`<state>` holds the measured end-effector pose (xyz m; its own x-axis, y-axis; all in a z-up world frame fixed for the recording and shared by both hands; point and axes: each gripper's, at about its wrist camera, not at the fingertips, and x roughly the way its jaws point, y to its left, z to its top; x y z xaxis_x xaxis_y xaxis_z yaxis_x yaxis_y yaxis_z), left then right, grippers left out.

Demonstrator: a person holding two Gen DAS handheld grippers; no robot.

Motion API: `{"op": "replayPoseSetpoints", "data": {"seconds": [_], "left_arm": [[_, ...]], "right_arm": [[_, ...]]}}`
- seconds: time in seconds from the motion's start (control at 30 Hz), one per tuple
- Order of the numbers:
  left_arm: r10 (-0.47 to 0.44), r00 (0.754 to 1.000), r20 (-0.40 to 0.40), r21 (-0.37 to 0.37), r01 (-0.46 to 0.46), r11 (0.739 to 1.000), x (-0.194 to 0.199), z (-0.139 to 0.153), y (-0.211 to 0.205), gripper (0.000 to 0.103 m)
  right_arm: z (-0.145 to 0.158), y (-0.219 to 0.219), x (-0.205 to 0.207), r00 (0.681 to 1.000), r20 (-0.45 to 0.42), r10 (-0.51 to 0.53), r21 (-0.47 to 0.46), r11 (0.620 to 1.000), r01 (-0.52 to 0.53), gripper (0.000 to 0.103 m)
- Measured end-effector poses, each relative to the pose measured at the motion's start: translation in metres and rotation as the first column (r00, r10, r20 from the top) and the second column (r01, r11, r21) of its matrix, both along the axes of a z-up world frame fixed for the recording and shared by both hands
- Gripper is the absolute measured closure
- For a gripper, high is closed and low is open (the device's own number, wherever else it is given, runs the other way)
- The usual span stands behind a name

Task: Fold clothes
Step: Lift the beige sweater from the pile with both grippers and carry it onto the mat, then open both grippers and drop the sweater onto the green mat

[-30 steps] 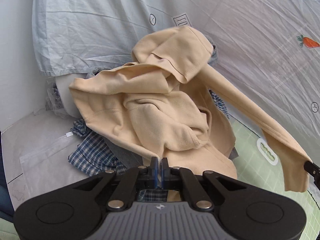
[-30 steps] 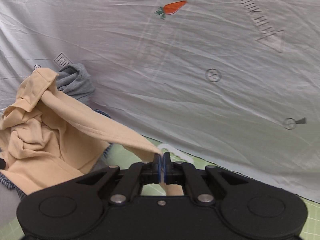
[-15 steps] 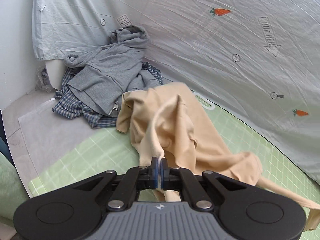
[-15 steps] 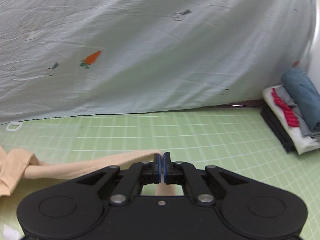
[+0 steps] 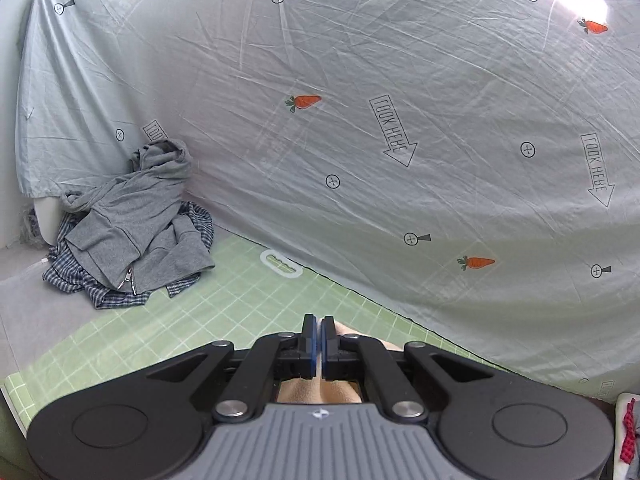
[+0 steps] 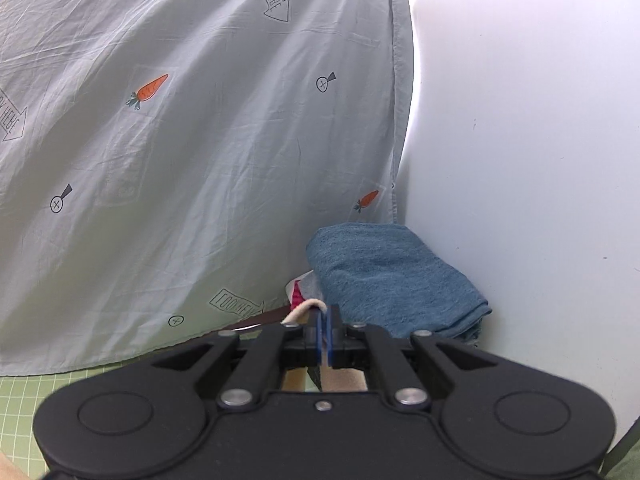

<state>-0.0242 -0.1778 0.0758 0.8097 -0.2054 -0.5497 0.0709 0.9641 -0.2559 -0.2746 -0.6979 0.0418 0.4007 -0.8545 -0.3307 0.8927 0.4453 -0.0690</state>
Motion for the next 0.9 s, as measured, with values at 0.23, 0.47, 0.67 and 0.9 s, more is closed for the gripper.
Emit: {"op": "replayPoseSetpoints", "data": {"seconds": [0.23, 0.47, 0.67, 0.9], "left_arm": [[0.099, 0.979, -0.178, 0.155, -0.072, 0.985, 0.059, -0.065, -0.011, 0.098], [0.031, 0.943, -0.331, 0.142, 0.017, 0.990, 0.061, -0.110, -0.023, 0.062], [-0.089, 0.907, -0.411, 0.194, 0.182, 0.964, 0.056, -0.139, -0.051, 0.039], [-0.109, 0.842, -0.529, 0.118, 0.200, 0.973, 0.055, -0.179, -0.054, 0.035]], "right_arm": [[-0.068, -0.015, 0.041, 0.991, -0.134, 0.022, 0.169, 0.986, 0.001, 0.094], [-0.132, 0.029, 0.089, 0.968, -0.171, 0.184, 0.323, 0.939, -0.121, 0.054], [-0.163, 0.083, 0.147, 0.850, -0.195, 0.489, 0.412, 0.828, -0.382, 0.047], [-0.197, 0.130, 0.195, 0.642, -0.104, 0.760, 0.588, 0.568, -0.577, 0.047]]}}
